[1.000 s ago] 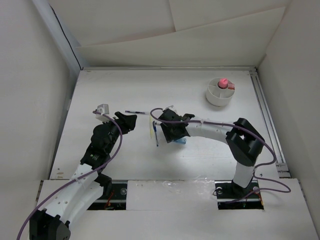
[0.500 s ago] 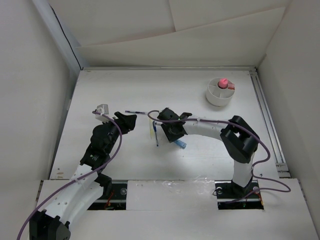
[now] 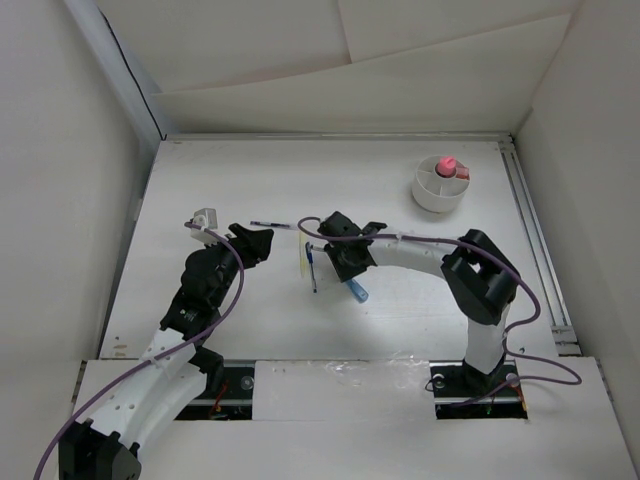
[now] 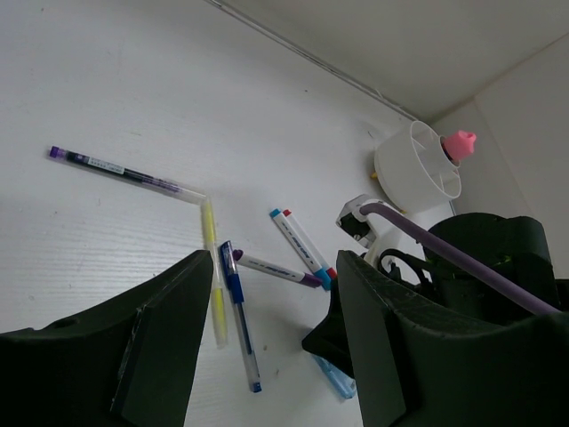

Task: Sort the stationery into containers
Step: Pick up the stationery from the center of the board.

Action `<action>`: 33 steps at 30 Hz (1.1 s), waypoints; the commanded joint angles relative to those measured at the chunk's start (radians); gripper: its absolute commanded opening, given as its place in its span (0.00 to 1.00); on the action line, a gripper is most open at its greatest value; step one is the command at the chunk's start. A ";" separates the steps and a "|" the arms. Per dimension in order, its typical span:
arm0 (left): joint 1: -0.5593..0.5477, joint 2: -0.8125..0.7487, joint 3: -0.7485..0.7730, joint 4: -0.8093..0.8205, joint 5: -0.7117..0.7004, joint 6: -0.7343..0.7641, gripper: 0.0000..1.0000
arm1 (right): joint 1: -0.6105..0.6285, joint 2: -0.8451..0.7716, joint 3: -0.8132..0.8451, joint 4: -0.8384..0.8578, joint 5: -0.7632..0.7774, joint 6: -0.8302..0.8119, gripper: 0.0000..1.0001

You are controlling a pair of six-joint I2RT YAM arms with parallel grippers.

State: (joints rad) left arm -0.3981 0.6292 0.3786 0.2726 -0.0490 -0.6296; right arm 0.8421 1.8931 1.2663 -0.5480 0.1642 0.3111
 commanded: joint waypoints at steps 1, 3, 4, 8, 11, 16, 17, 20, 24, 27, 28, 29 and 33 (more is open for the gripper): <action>-0.004 -0.014 0.032 0.034 0.005 -0.004 0.54 | -0.009 0.014 0.004 0.037 -0.012 0.013 0.23; -0.004 -0.005 0.032 0.043 0.005 -0.004 0.54 | -0.009 0.004 0.004 0.037 -0.023 0.013 0.20; -0.004 -0.005 0.032 0.043 0.005 -0.004 0.54 | -0.009 -0.005 0.004 0.046 -0.023 0.013 0.19; -0.004 -0.005 0.032 0.043 0.005 -0.004 0.54 | -0.032 -0.066 0.004 0.069 -0.064 0.031 0.15; -0.004 -0.005 0.032 0.043 0.005 -0.004 0.54 | -0.066 -0.133 0.014 0.098 -0.117 0.040 0.12; -0.004 0.004 0.032 0.043 0.005 -0.004 0.54 | -0.185 -0.222 0.041 0.183 -0.221 0.083 0.11; -0.004 0.004 0.032 0.043 0.005 -0.004 0.54 | -0.207 -0.236 0.065 0.197 -0.230 0.083 0.11; -0.004 0.004 0.032 0.043 0.005 -0.004 0.54 | -0.297 -0.295 0.100 0.243 -0.239 0.121 0.11; -0.004 0.013 0.032 0.053 0.014 -0.004 0.54 | -0.452 -0.356 0.176 0.281 -0.187 0.180 0.12; -0.004 0.013 0.032 0.053 0.014 -0.004 0.54 | -0.599 -0.381 0.202 0.335 -0.126 0.226 0.12; -0.004 0.013 0.032 0.053 0.014 -0.004 0.54 | -0.638 -0.381 0.220 0.353 -0.108 0.252 0.12; -0.004 0.013 0.032 0.053 0.014 -0.004 0.54 | -0.673 -0.381 0.220 0.379 -0.089 0.252 0.12; -0.004 0.013 0.032 0.053 0.014 -0.004 0.54 | -0.839 -0.273 0.315 0.390 0.016 0.275 0.11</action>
State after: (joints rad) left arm -0.3985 0.6464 0.3786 0.2737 -0.0483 -0.6296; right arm 0.0700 1.5654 1.5154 -0.2241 0.0811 0.5419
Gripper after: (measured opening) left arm 0.545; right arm 0.314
